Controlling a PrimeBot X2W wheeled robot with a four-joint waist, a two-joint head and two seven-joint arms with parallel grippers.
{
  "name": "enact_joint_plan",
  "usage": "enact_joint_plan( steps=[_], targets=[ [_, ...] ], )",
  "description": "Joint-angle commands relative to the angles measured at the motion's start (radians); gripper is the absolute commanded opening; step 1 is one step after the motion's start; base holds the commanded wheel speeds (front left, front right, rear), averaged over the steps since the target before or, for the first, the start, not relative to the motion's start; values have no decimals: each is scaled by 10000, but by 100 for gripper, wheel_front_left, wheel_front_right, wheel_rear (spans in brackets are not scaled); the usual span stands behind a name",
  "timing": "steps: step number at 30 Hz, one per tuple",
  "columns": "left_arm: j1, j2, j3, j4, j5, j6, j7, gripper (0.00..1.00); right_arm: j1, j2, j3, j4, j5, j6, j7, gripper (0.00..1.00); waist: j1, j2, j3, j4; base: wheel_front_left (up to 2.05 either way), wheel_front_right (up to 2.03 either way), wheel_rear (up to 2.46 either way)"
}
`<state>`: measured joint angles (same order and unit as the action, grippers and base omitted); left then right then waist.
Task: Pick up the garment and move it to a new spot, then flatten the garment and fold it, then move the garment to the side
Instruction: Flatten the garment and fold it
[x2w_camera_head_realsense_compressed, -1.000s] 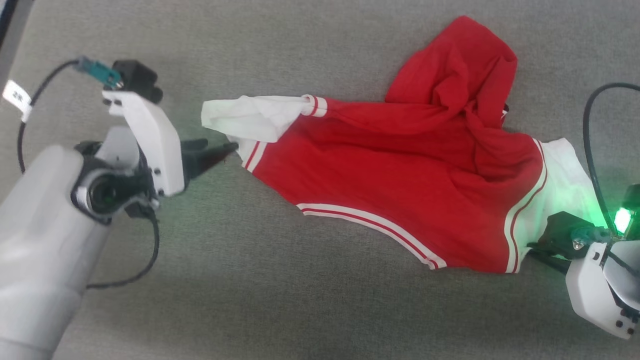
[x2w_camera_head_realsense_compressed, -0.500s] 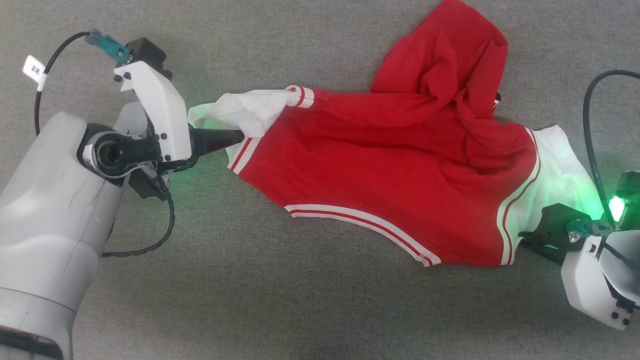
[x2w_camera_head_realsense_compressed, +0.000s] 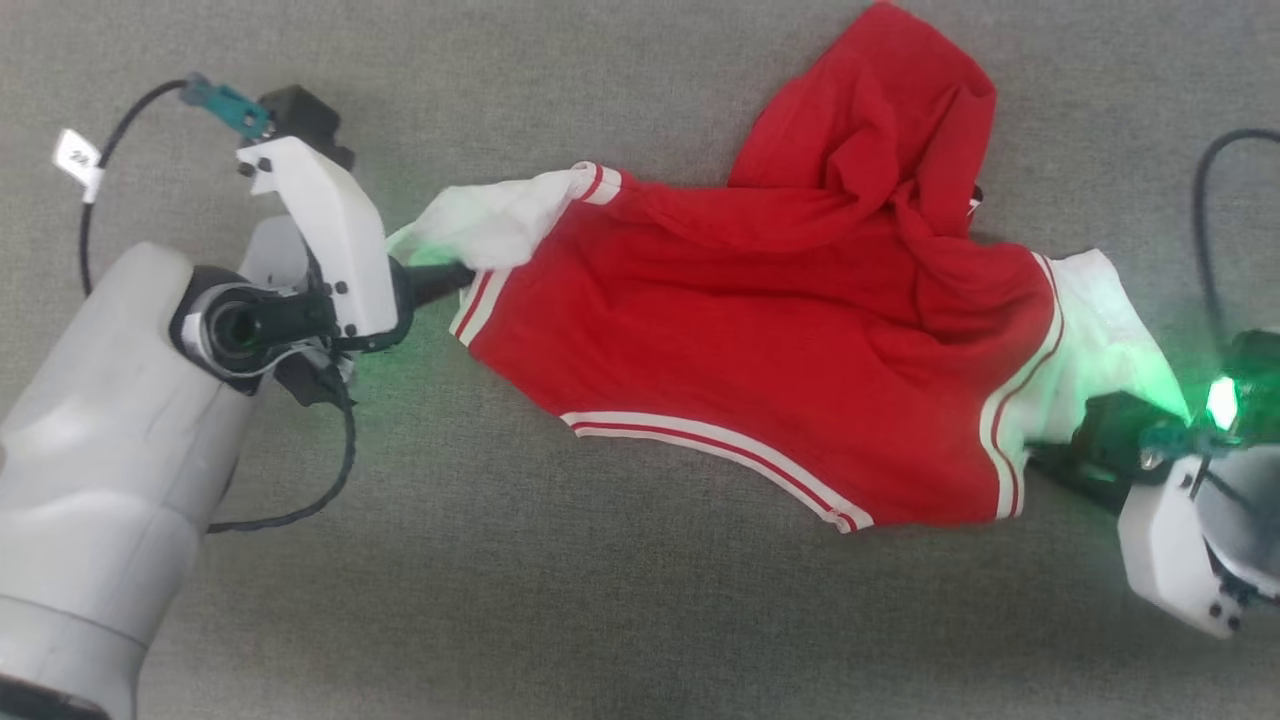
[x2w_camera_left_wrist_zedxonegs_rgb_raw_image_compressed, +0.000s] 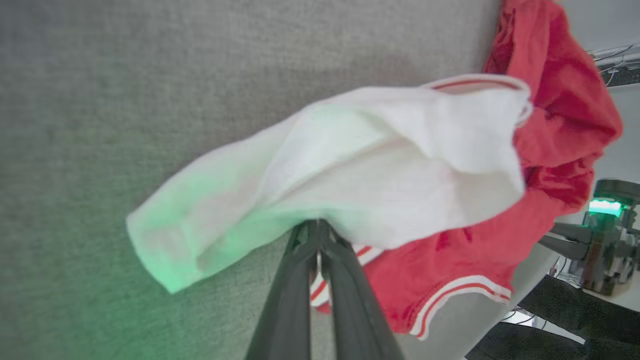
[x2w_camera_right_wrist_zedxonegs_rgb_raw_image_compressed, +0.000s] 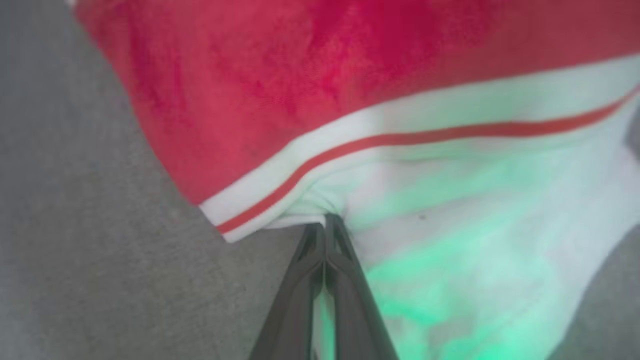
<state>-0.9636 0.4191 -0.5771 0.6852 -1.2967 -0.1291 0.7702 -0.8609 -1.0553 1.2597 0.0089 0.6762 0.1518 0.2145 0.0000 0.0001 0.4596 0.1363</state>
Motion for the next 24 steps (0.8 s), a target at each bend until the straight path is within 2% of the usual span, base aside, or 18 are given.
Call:
enact_joint_plan(
  steps=[1,5,10,14,18,21,24],
  targets=[
    [240,190,100,-321,-161,-14,-348,0,-113,217,-539,694,-213,-378,-285,0,0,-1,-229,-103,0,0,0],
    [587,554,295,-1155,-430,-14,-1038,0,189,148,-1017,561,-225,-229,-931,0,0,-1,-524,-230,0,0,0],
    [1644,1211,754,-2972,-1049,-14,-2142,0,847,-35,-2305,331,-292,-221,-1785,0,0,-1,-1031,-436,0,0,0],
    [2573,1486,1263,-4494,-1808,-15,-2726,0,1668,-353,-3681,-84,47,-223,-2315,0,0,-1,-1253,-545,0,0,0],
    [3189,1709,1677,-5494,-2050,-15,-3235,0,2552,-474,-5242,-337,375,-221,-2614,0,0,-1,-1220,-616,0,0,0],
    [3103,1598,1788,-5353,-1784,-4,-3683,0,2966,-16,-6306,-296,683,-221,-2739,0,0,-1,-1019,-670,0,0,0],
    [2307,1114,1859,-4658,-1488,173,-4179,0,2715,778,-7159,125,1000,-221,-2727,0,0,-1,-699,-730,0,0,0]
  ],
)
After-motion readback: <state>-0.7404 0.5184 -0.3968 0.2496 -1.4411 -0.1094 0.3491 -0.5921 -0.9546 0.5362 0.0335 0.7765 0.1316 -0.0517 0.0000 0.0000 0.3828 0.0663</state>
